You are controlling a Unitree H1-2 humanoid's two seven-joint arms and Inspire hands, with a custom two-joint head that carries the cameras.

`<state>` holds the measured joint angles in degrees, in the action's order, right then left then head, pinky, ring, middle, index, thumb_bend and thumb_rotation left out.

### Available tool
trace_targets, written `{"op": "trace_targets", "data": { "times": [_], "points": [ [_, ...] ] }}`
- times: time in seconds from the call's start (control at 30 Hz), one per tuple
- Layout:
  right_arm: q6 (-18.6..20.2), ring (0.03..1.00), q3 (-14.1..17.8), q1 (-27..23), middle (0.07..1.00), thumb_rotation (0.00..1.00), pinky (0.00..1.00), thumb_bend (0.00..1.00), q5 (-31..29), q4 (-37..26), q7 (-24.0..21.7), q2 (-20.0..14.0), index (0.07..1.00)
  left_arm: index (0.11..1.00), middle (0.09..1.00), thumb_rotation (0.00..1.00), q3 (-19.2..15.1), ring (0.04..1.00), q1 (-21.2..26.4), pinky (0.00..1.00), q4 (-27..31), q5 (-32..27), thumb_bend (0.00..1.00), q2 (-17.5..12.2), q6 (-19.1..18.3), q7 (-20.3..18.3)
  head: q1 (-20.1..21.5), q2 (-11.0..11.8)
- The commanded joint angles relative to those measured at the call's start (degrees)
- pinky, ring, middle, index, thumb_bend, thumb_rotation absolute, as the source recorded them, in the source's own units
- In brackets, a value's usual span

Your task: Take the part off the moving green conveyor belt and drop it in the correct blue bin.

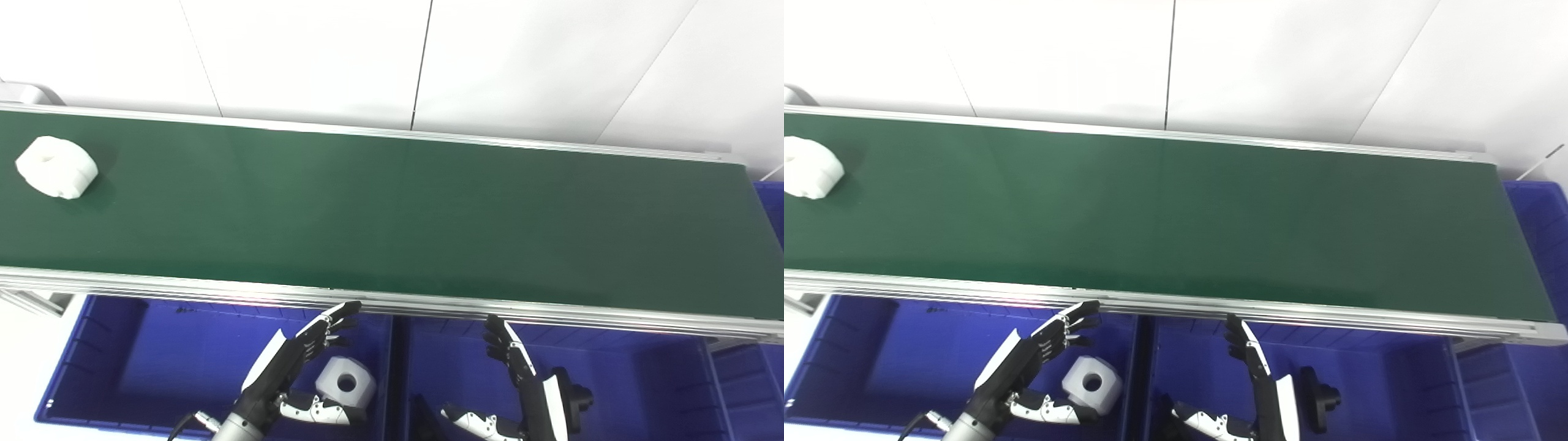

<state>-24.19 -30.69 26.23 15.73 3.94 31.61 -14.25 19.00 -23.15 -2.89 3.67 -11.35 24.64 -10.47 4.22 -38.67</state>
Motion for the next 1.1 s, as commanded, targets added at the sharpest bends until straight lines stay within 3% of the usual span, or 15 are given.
{"op": "trace_targets", "data": {
  "times": [0.0,0.4,0.57,0.63,0.8,0.97,1.07],
  "points": [
    [-2.7,0.85,0.2,-0.3,0.882,0.42,0.8,0.91,0.4,-0.8,-0.6,0.2,0.901,0.883,0.916,0.16,0.2,0.871,0.5,0.75,1.0,-0.5,0.88,-0.1,2.3,0.2,-0.1,0.0],
    [-2.7,0.857,0.4,-0.2,0.878,0.4,0.8,0.91,1.5,-0.7,-1.3,0.2,0.897,0.921,0.944,0.17,-0.1,0.901,0.6,0.8,0.3,-0.4,0.83,0.5,2.3,1.2,-0.5,-0.1],
    [-2.7,0.88,0.2,-0.1,0.891,0.41,0.81,0.9,2.8,-1.0,-2.2,-0.3,0.901,0.931,0.96,0.15,0.2,0.926,0.4,0.81,1.0,2.3,0.81,0.4,2.3,3.9,-0.7,-0.2],
    [-2.7,0.915,0.1,-0.1,0.919,0.45,0.87,0.89,4.2,-1.0,-2.5,-0.7,0.922,0.939,0.967,0.16,0.6,0.941,0.3,0.84,1.1,3.4,0.81,0.1,2.3,5.2,-0.9,-0.3],
    [-2.7,0.944,-0.3,-0.2,0.95,0.47,0.89,0.89,6.2,-1.1,-3.2,-1.4,0.955,0.946,0.975,0.16,1.6,0.959,0.5,0.87,1.1,3.9,0.81,-0.4,2.3,7.1,-1.2,-0.3],
    [-2.7,0.964,-0.8,-0.4,0.979,0.51,0.9,0.89,8.1,-1.4,-4.2,-2.3,0.986,0.948,0.975,0.17,2.5,0.961,0.6,0.88,1.2,4.7,0.82,-0.7,2.3,8.7,-2.2,-0.3],
    [-2.7,0.944,-0.9,-0.4,0.989,0.54,0.85,0.9,8.7,-1.5,-4.9,-2.8,0.997,0.942,0.971,0.17,2.9,0.952,0.5,0.86,1.4,5.2,0.82,-1.0,2.3,9.5,-3.0,-0.2]
  ]
}}
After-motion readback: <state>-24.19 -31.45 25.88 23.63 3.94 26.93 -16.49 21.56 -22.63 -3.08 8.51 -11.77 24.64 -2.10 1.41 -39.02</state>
